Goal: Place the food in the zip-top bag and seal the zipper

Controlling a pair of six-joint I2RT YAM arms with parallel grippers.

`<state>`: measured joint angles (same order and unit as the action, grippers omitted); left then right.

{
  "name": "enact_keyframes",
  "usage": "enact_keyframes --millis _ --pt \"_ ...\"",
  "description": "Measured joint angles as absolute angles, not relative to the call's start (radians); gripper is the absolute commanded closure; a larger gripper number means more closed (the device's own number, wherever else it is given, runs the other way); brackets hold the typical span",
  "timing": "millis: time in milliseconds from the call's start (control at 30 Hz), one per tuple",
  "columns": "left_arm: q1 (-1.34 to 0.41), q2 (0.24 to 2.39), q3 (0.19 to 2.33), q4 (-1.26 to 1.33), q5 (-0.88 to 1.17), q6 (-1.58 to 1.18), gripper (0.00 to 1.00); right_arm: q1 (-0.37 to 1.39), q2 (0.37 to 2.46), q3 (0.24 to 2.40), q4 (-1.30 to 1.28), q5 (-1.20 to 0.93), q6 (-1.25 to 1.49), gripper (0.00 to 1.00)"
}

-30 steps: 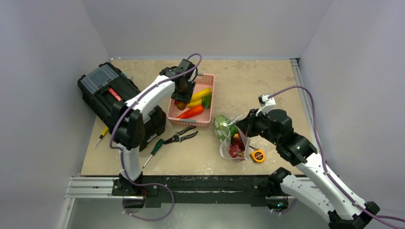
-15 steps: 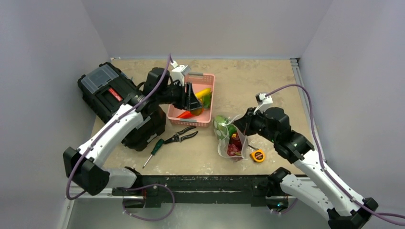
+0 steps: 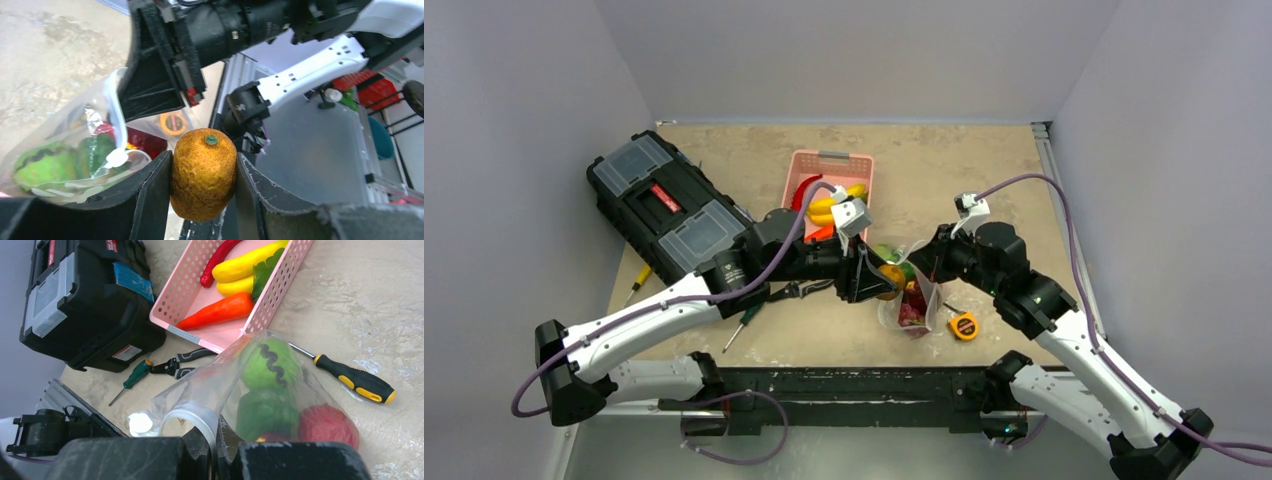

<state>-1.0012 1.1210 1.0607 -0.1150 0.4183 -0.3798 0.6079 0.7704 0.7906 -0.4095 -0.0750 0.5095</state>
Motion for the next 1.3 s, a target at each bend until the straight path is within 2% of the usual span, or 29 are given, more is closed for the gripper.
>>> enact_keyframes --millis 733,1167,1300 --pt "-1.159 1.325 1.023 -0.019 0.019 -0.215 0.90 0.608 0.782 0.805 -0.348 -0.184 0.595 1.00" --pt "-1.160 1.442 1.063 -0.073 -0.267 -0.247 0.38 0.607 0.791 0.808 -0.336 -0.184 0.618 1.00" --pt "-1.160 1.434 1.087 -0.129 -0.308 -0.258 0.09 0.607 0.804 0.808 -0.334 -0.184 0.621 1.00"
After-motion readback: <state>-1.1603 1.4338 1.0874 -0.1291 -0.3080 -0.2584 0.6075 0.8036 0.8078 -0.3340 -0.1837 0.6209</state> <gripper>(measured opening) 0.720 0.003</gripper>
